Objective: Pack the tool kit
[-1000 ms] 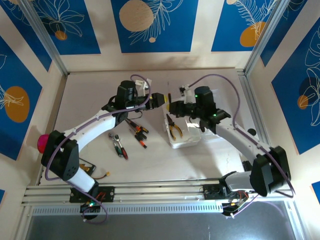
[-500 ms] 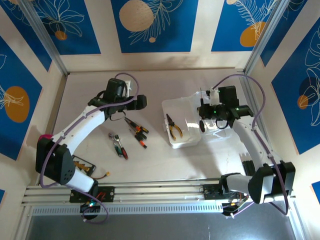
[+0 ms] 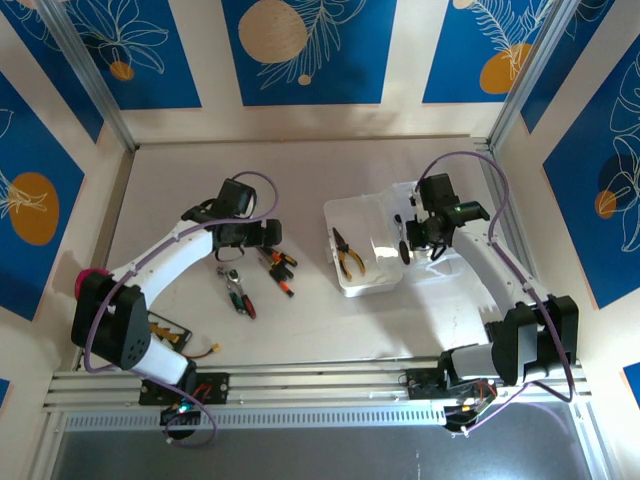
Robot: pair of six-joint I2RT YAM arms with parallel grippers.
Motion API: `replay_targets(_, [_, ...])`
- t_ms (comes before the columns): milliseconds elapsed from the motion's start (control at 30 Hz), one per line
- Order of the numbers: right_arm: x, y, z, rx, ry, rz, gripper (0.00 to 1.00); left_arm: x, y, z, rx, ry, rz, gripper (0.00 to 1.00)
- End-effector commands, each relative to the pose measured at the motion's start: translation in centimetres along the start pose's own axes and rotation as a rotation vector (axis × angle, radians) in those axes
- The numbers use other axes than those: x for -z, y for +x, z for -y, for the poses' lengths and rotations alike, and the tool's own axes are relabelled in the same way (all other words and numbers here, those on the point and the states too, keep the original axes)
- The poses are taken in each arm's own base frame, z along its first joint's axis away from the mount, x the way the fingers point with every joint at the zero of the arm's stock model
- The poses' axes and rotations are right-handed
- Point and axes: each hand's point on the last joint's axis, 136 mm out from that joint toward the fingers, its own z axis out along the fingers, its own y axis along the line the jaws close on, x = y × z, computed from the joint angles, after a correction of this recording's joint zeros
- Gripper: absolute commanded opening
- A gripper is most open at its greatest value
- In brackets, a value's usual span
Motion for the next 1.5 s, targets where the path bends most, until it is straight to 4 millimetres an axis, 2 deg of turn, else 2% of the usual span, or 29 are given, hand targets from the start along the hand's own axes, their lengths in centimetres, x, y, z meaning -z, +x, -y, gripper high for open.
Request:
replay_targets(0, [0.2,0.1,1.2,0.027,0.079,-0.012,0.02,-0.6,0.8,0.2,0.013,0.018,-0.031,1.00])
replay_targets(233, [0.5,0.0,1.4,0.040,0.108,-0.010,0.22,-0.7,1.2,0.2,0.017,0.022,-0.041,1.00])
replay_targets(400, [1.8,-0.7,1.0,0.051,0.103,0.030,0.29,-0.9,2.1,-0.2,0.032,0.012,-0.058,1.00])
replay_targets(567, [3.3,-1.4,-0.4,0.063,0.059,0.080,0.39,-1.5,3.4,-0.4,0.065,0.021,-0.084,0.99])
replay_targets(633, [4.0,-1.7,-1.2,0.071,0.028,0.108,0.50,-1.8,3.8,-0.5,0.074,0.019,-0.093,0.97])
replay_targets(700, [4.7,-2.0,-2.5,0.083,-0.029,0.138,0.74,-2.2,4.3,-0.7,0.078,0.010,-0.104,0.95])
replay_targets(733, [4.9,-2.2,-3.3,0.092,-0.062,0.153,0.82,-2.5,4.4,-0.8,0.078,0.006,-0.110,0.93])
replay_targets(800, [5.2,-2.3,-4.9,0.113,-0.126,0.179,0.92,-3.1,4.8,-0.8,0.078,-0.005,-0.122,0.88])
replay_targets(900, [5.1,-2.2,-6.4,0.121,-0.187,0.191,0.95,-3.9,5.0,-0.9,0.068,-0.024,-0.133,0.79])
replay_targets(1000, [4.5,-2.0,-7.0,0.126,-0.198,0.174,0.96,-4.8,5.0,-0.5,0.060,-0.025,-0.141,0.73])
replay_targets(1467, [4.0,-1.7,-7.8,0.144,-0.220,0.160,0.96,-6.8,2.0,3.7,-0.050,-0.005,-0.133,0.72])
